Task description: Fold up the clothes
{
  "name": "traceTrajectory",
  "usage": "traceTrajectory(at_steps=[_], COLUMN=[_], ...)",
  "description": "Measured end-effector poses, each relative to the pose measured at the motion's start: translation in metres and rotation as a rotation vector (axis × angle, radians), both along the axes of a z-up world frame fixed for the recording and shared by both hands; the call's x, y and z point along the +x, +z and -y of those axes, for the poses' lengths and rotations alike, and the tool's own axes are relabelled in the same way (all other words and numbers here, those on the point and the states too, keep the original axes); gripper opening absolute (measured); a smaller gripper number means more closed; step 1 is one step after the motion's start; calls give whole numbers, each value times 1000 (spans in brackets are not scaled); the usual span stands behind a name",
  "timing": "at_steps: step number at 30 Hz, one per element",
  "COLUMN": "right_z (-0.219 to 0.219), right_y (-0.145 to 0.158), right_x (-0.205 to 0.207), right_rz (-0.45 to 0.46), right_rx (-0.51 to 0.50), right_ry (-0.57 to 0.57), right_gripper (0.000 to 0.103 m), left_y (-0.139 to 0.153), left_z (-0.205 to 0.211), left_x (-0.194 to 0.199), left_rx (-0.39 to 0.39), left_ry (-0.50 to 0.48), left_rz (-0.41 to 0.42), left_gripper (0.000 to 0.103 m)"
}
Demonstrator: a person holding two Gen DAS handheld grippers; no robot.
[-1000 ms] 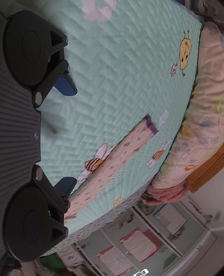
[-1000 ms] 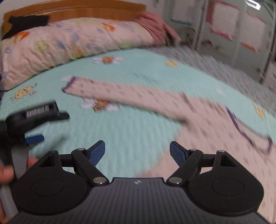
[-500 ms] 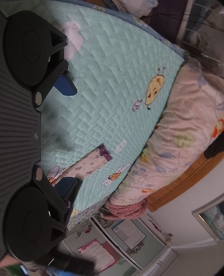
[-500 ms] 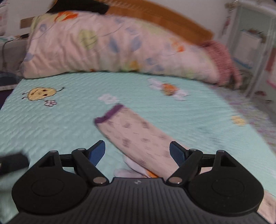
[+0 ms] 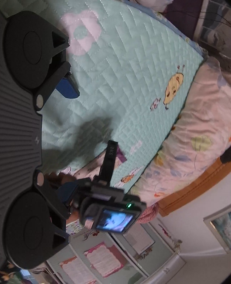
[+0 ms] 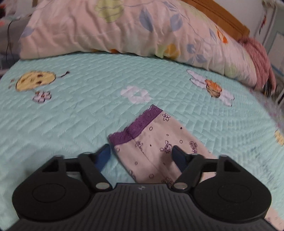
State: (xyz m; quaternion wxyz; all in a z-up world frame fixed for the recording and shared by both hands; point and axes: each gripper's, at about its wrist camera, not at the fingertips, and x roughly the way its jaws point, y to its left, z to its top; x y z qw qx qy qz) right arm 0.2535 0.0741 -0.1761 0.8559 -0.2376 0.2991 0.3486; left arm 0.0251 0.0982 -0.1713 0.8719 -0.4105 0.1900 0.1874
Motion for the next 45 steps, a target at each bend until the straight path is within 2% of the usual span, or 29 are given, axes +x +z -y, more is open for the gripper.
traceTrajectory(at_steps=[1, 2, 3, 5, 8, 13, 17, 20, 24, 27, 31, 35, 41, 43, 45], right_z=[-1, -3, -3, 2, 25, 83, 152, 211, 274, 308, 332, 344, 360, 366, 372], right_y=[0, -1, -1, -1, 8, 43, 81, 106, 129, 135, 135, 133, 132, 130, 129], right_x=[1, 1, 2, 7, 15, 22, 21, 11, -11, -27, -44, -61, -85, -88, -93], right_rz=[-2, -3, -6, -18, -58, -27, 4, 40, 93, 85, 74, 56, 47, 44, 39], right_rx=[7, 13, 23, 60, 173, 342, 505, 596, 642, 689, 717, 757, 783, 794, 800], right_ry=[-17, -34, -53, -104, -186, -319, -473, -596, -688, -747, -792, -812, -808, -813, -820], right_gripper=[40, 20, 11, 2, 1, 2, 2, 2, 2, 2, 2, 2, 2, 2, 2], left_y=[0, 0, -1, -1, 0, 6, 5, -2, -3, -4, -18, -22, -22, -23, -21], left_z=[2, 3, 4, 6, 9, 28, 53, 72, 100, 120, 138, 137, 127, 128, 133], left_x=[1, 1, 2, 2, 4, 8, 28, 44, 50, 52, 60, 65, 71, 72, 72], left_rx=[5, 7, 6, 5, 16, 66, 94, 63, 64, 64, -15, -50, -118, -127, -96], left_ry=[-8, -13, -17, -25, -58, -194, -415, -627, -843, -964, -1039, -1043, -1131, -1177, -1227], left_rz=[-3, -6, -9, -14, -1, 62, 31, -12, -19, -22, -80, -83, -72, -73, -87], left_gripper=[103, 103, 103, 103, 103, 103, 103, 103, 103, 103, 103, 103, 103, 103, 103])
